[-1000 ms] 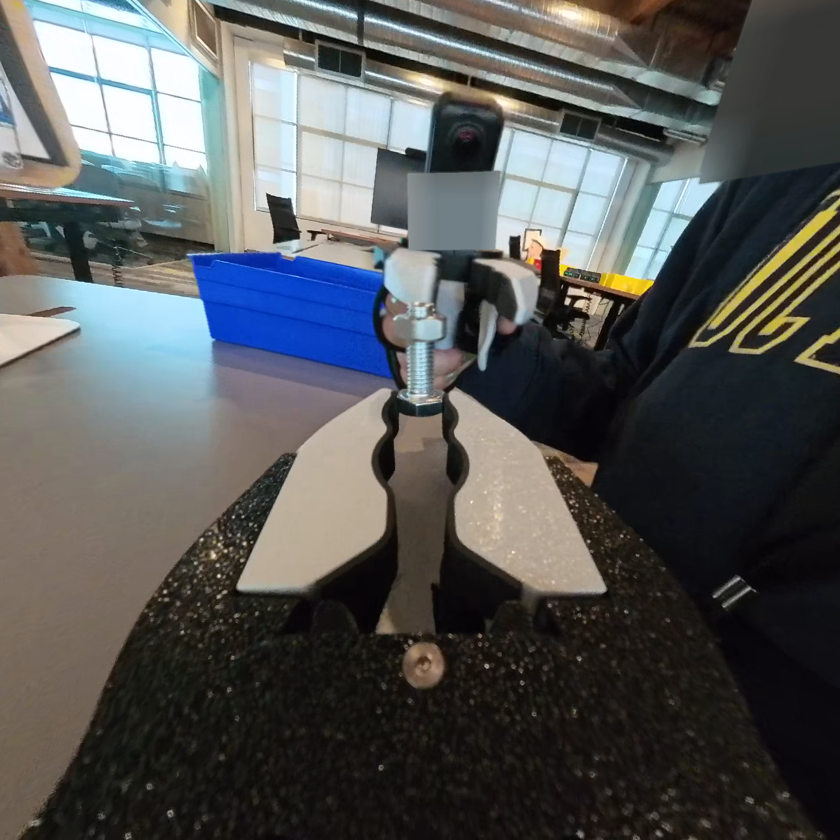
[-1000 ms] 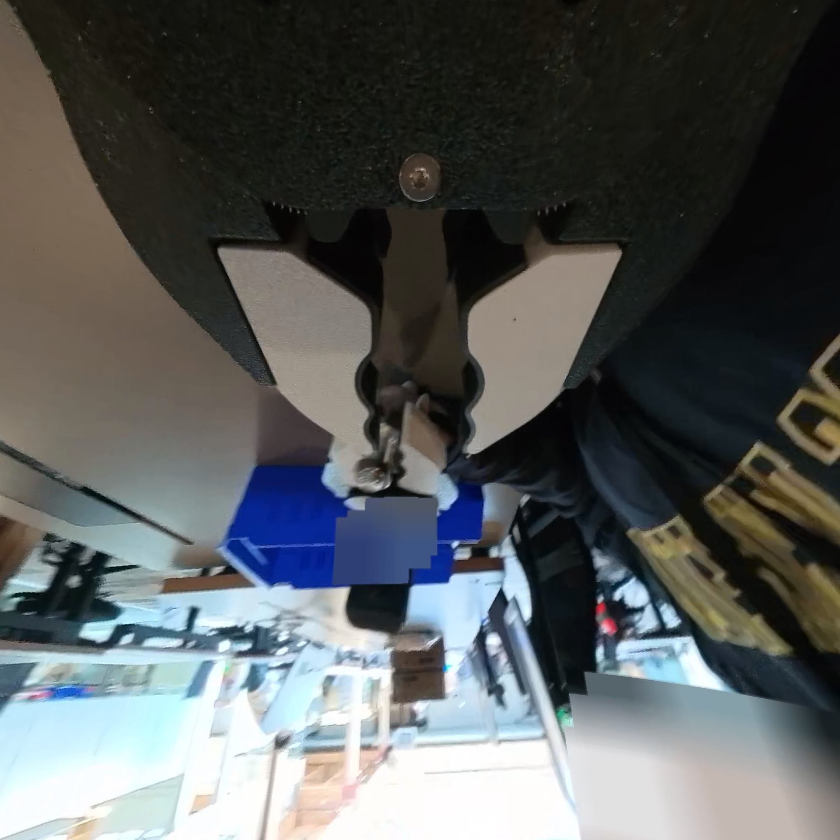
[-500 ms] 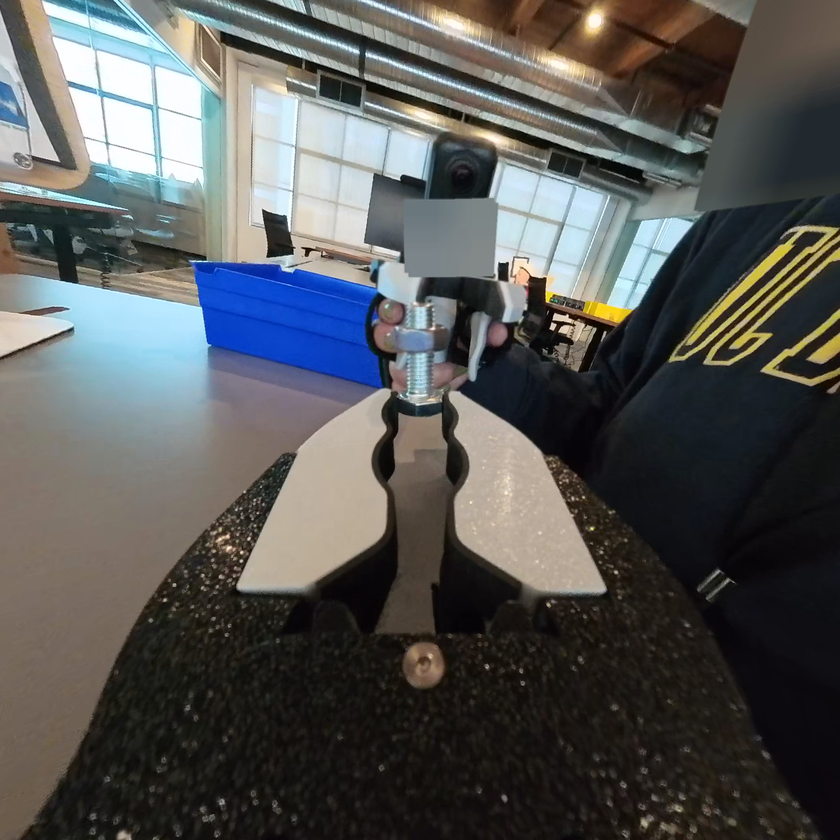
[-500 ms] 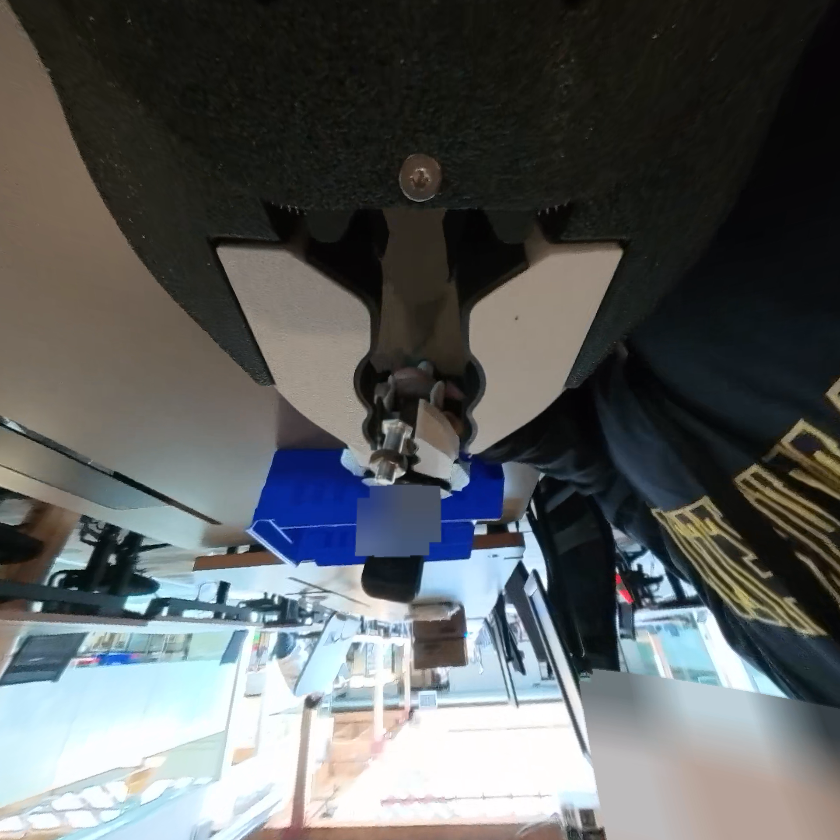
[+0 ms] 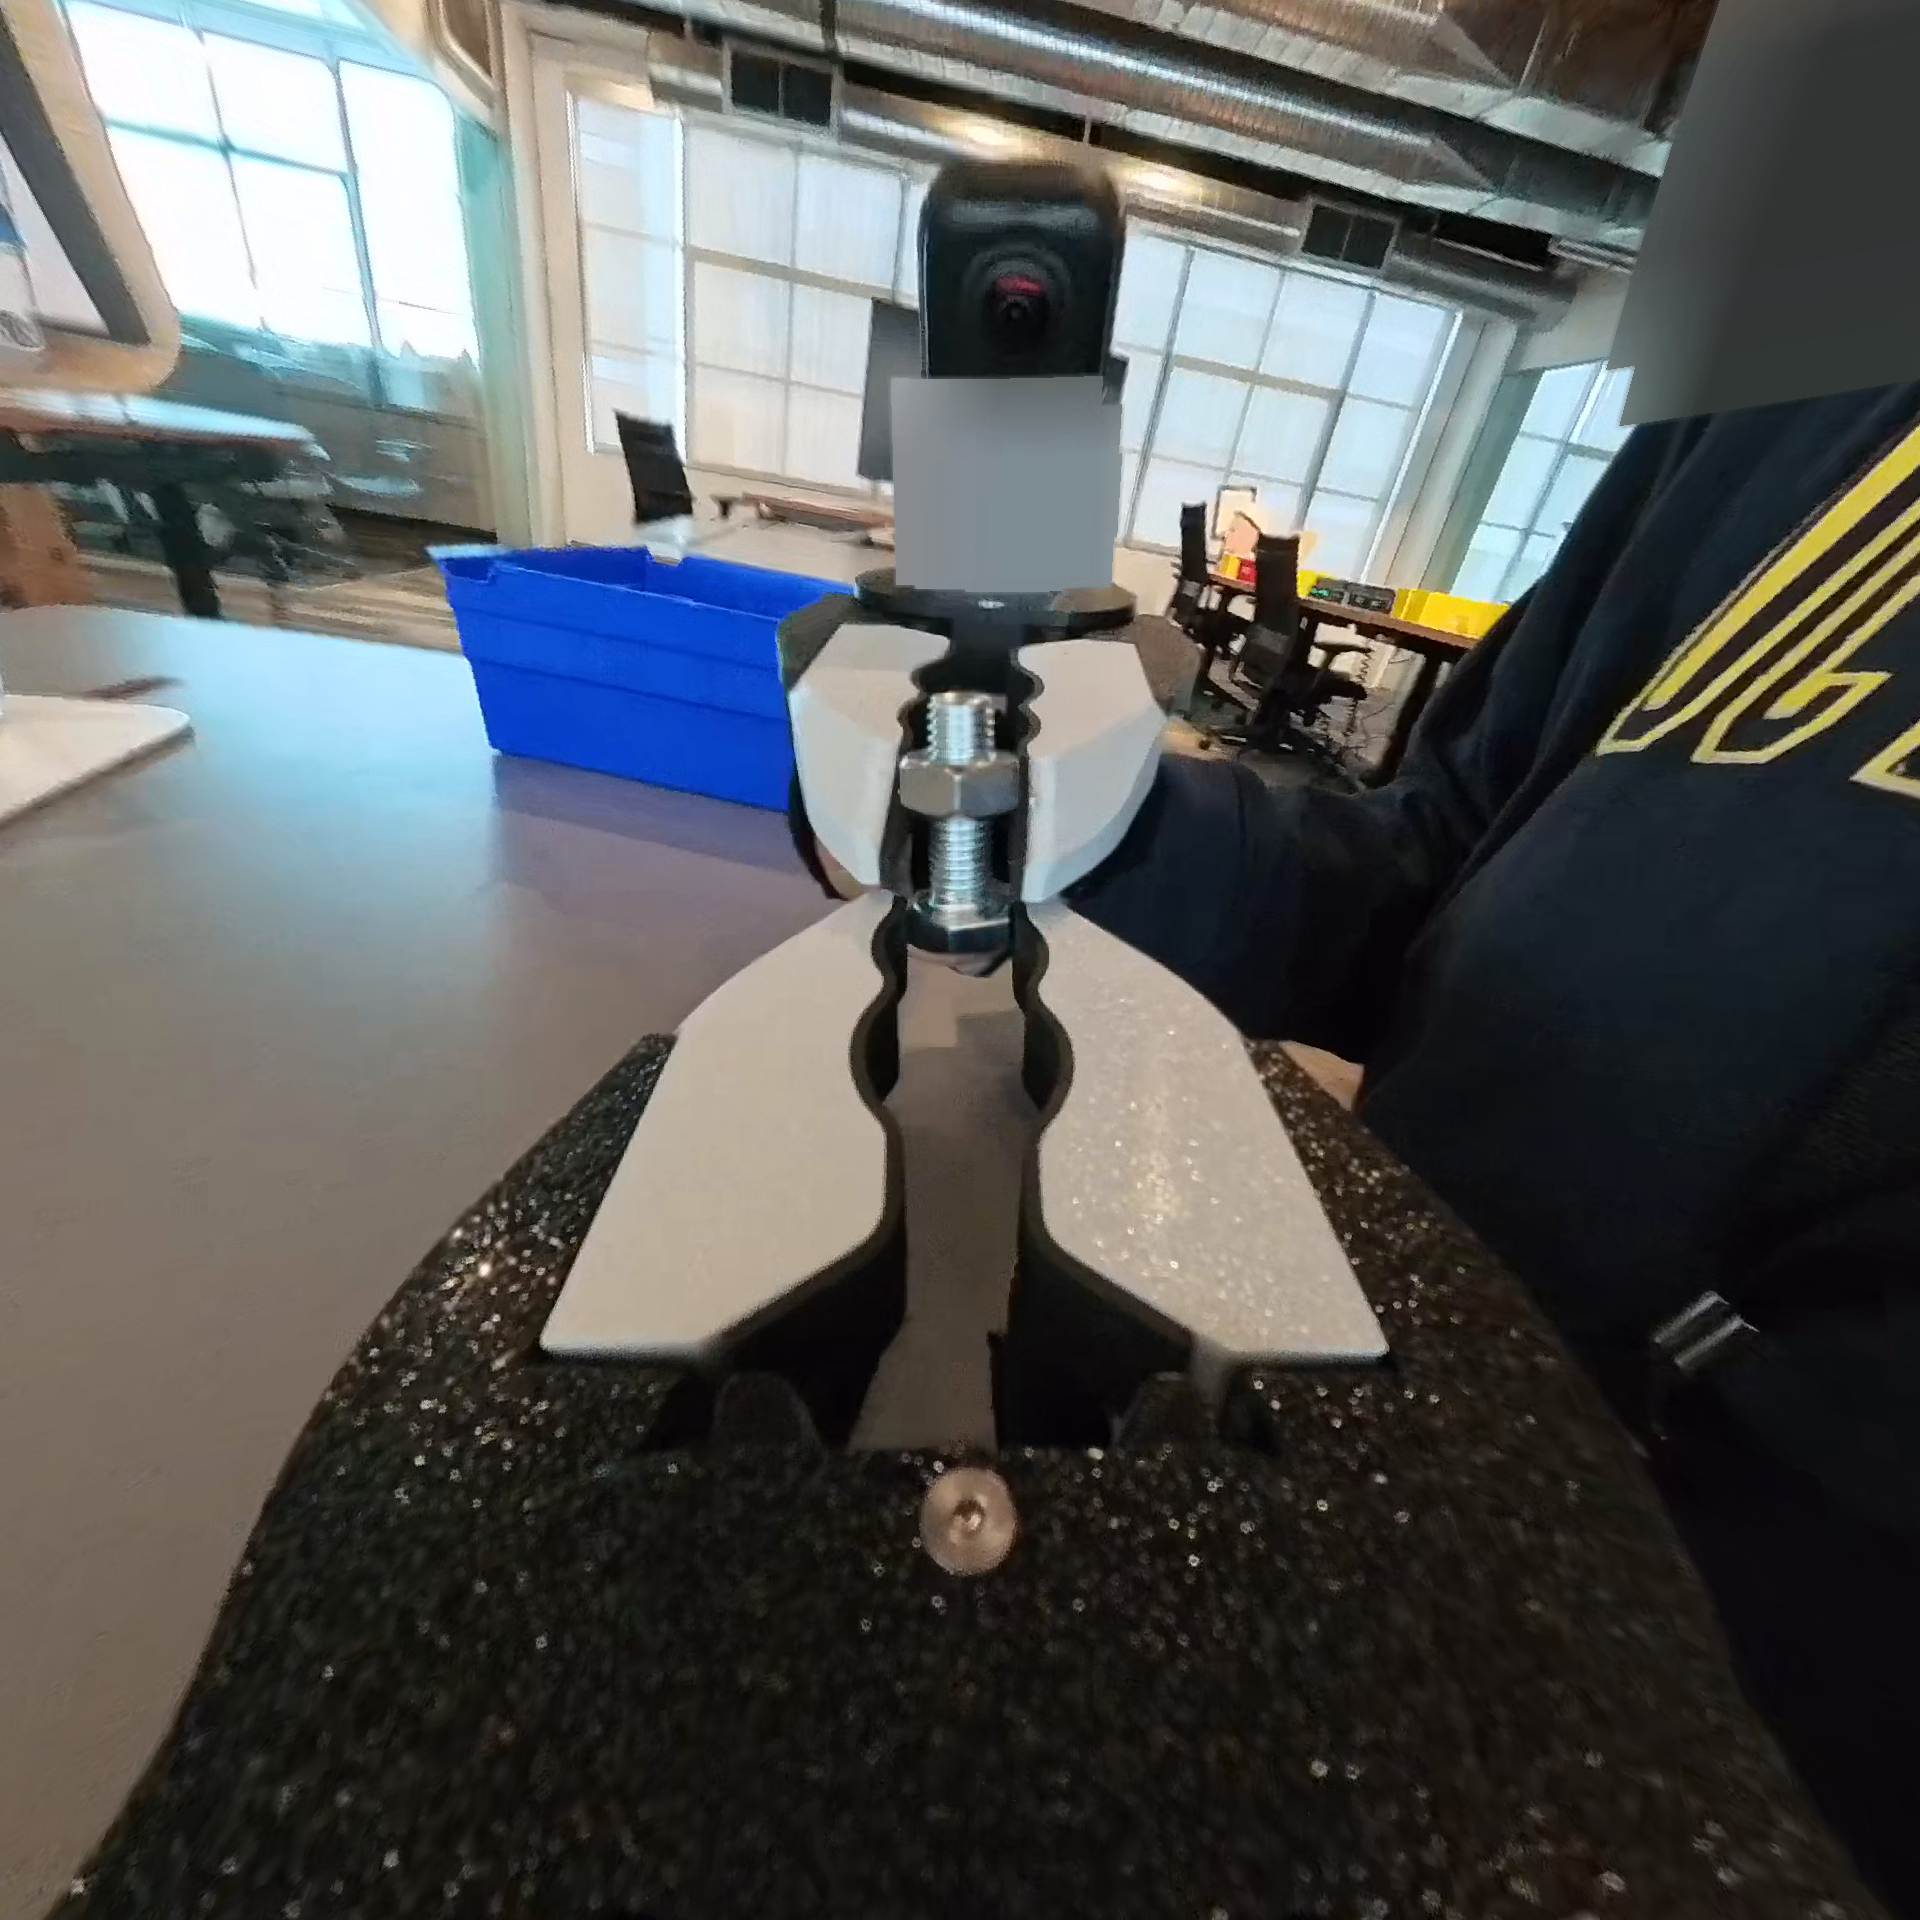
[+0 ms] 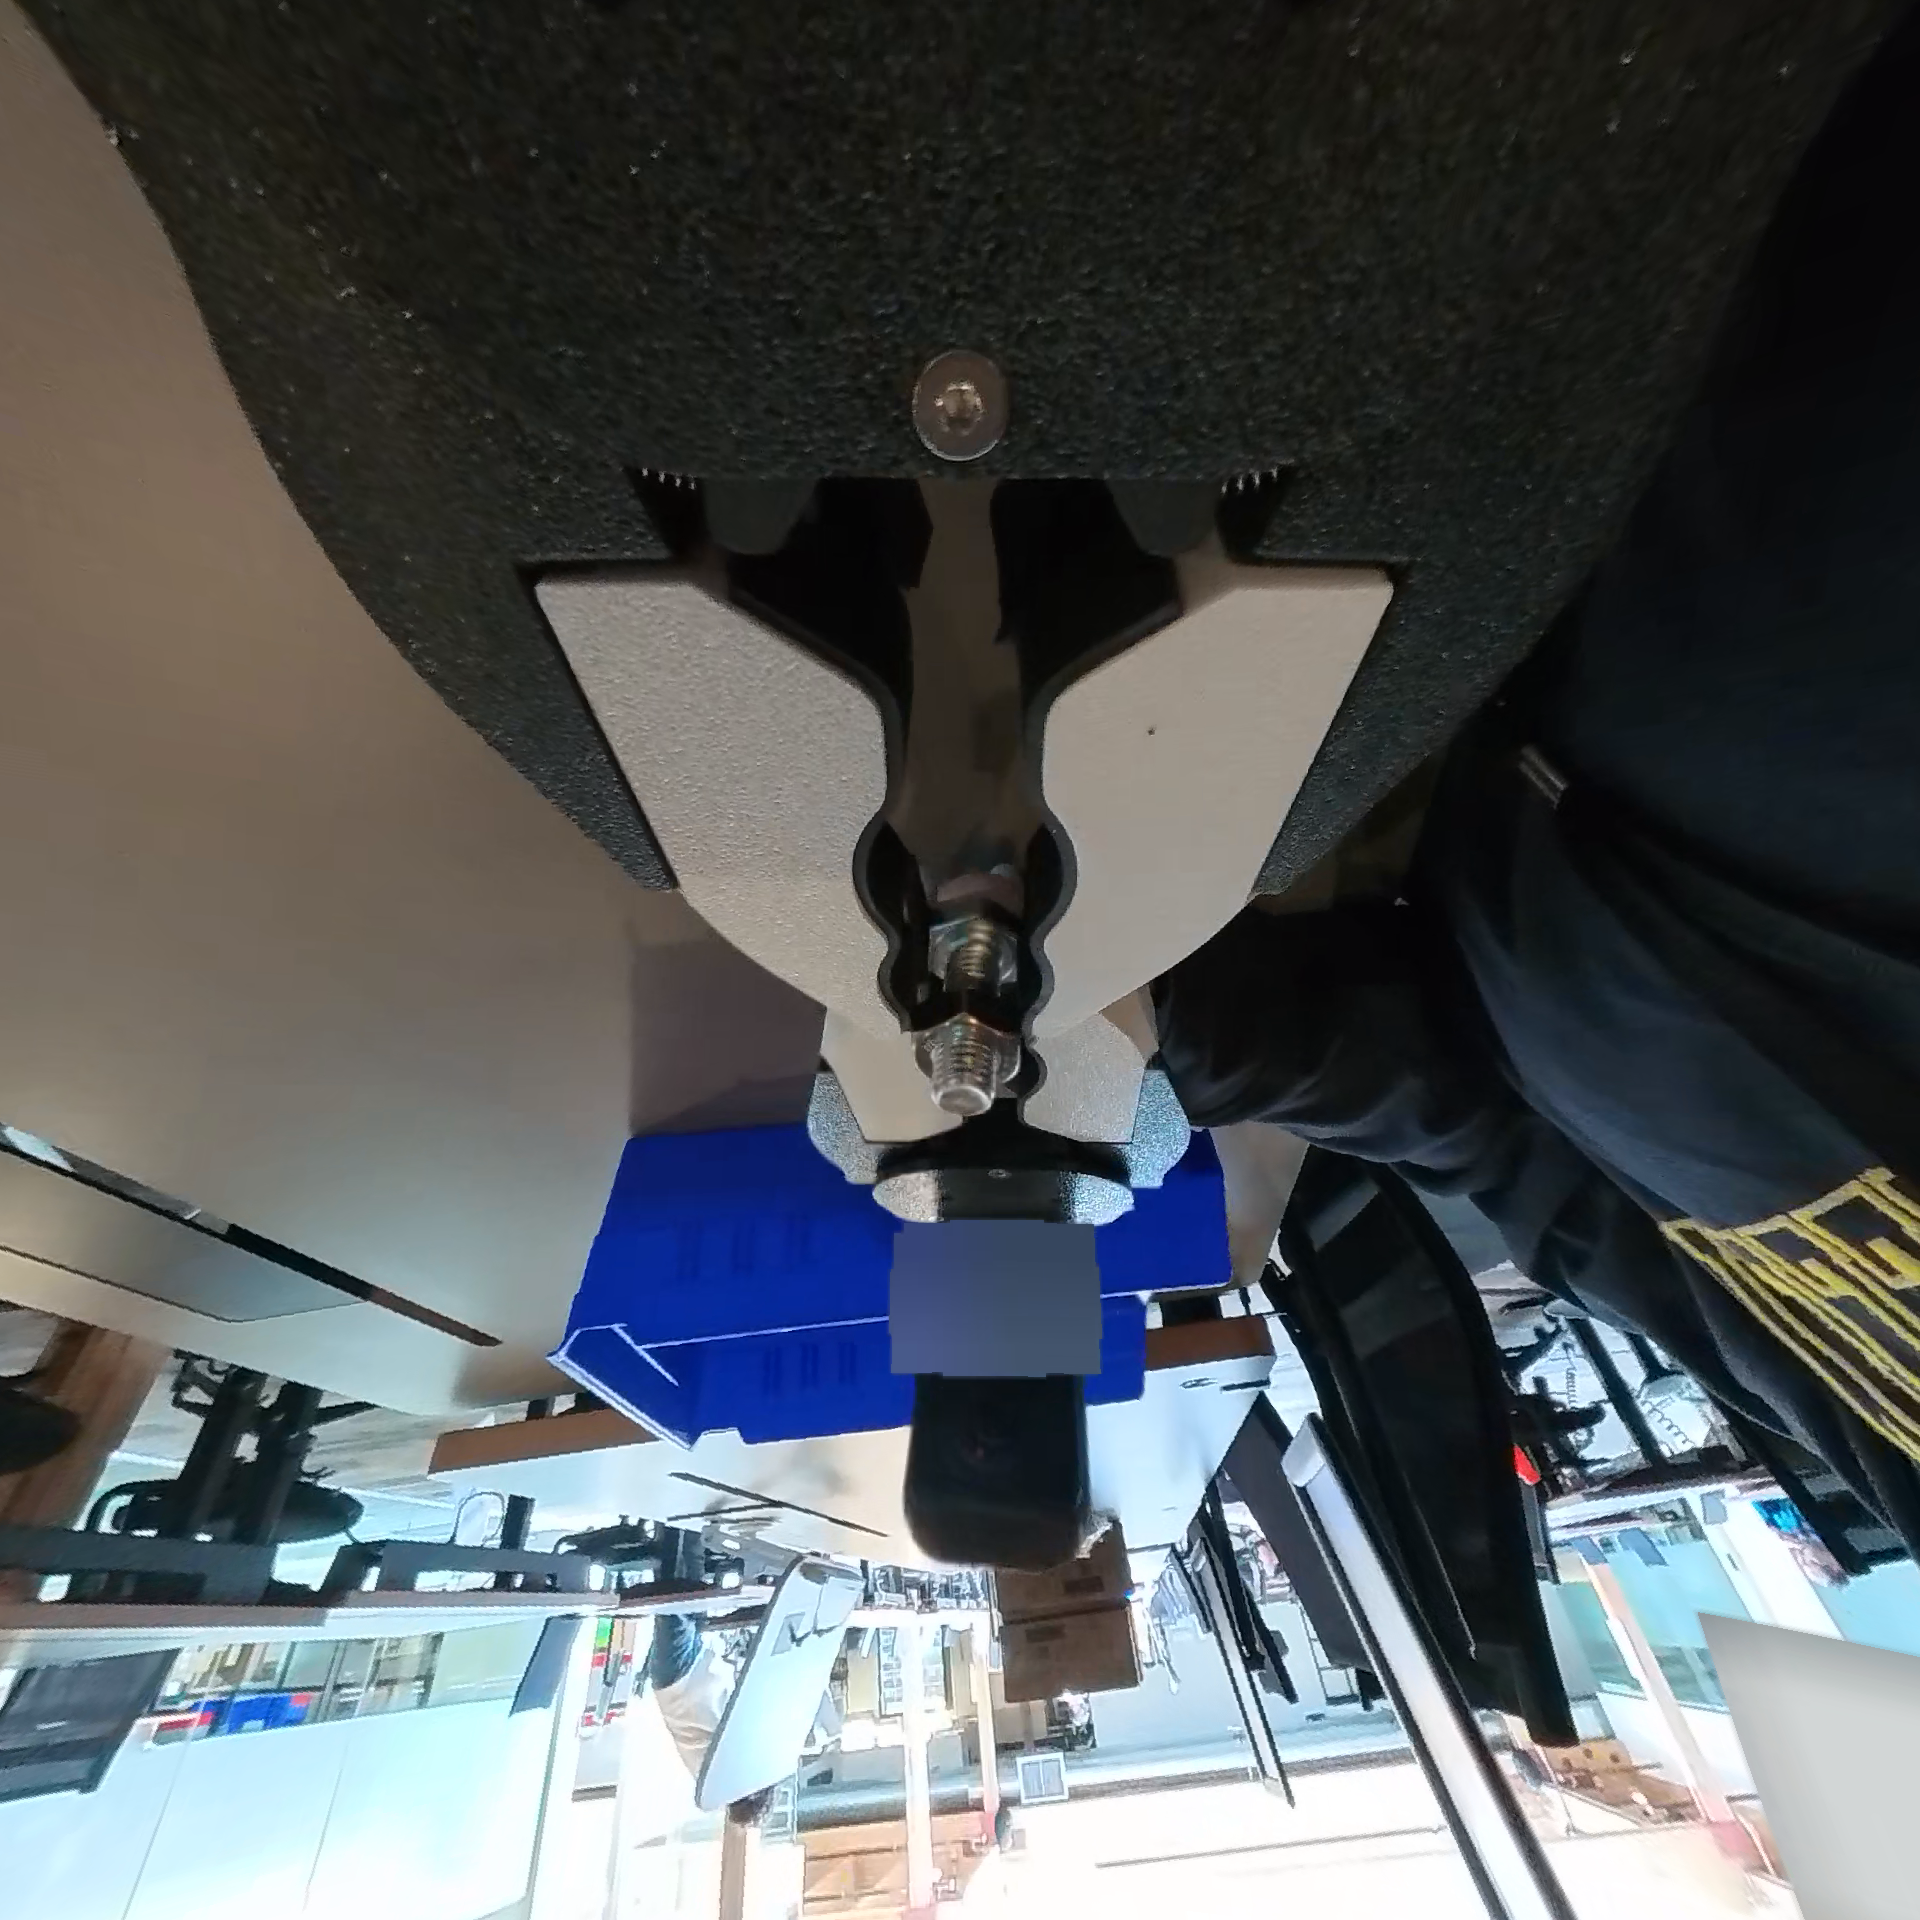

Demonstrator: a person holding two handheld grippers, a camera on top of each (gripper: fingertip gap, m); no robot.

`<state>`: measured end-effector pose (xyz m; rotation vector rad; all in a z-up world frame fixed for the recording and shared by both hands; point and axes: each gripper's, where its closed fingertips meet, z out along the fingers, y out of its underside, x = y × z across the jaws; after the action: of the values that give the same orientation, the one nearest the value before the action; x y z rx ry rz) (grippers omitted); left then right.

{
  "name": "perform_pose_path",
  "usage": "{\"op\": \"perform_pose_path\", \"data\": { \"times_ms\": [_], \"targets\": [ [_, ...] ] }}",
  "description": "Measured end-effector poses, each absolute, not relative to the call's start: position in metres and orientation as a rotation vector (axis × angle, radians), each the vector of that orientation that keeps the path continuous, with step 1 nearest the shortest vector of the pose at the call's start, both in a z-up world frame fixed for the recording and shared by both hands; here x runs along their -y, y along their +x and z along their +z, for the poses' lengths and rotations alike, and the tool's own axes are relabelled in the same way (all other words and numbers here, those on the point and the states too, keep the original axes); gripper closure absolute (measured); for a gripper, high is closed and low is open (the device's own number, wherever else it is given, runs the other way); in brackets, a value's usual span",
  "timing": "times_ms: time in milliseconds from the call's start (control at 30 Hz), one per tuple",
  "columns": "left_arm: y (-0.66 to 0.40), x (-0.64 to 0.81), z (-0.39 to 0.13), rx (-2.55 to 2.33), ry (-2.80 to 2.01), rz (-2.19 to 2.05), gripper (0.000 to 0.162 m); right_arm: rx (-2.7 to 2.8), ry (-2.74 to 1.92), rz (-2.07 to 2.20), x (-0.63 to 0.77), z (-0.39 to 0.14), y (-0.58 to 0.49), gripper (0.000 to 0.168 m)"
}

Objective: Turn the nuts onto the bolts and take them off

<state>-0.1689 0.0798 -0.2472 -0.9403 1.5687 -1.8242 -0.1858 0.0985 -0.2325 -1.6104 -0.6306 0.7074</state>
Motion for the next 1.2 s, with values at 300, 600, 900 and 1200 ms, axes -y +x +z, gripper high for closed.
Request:
{"op": "perform_pose_path", "data": {
  "times_ms": [300, 600, 900, 1200],
  "targets": [
    [-0.162, -0.088, -0.24, -1.445, -0.966, -1.736, 0.078, 0.515, -1.784, 0.119, -0.054, -0.183, -0.079, 0.151],
    [-0.161, -0.093, -0.238, -1.417, -0.968, -1.674, 0.089, 0.063, -2.573, -0.554, 0.06, -0.253, 0.147, 0.15],
    [-0.161, -0.092, -0.238, -1.457, -0.931, -1.556, 0.103, 0.082, -2.91, -0.494, 0.074, -0.343, 0.183, 0.15],
    [-0.164, -0.087, -0.234, -1.472, -0.872, -1.397, 0.107, 0.124, -2.298, -0.611, 0.042, -0.22, 0.129, 0.142]
  ]
}}
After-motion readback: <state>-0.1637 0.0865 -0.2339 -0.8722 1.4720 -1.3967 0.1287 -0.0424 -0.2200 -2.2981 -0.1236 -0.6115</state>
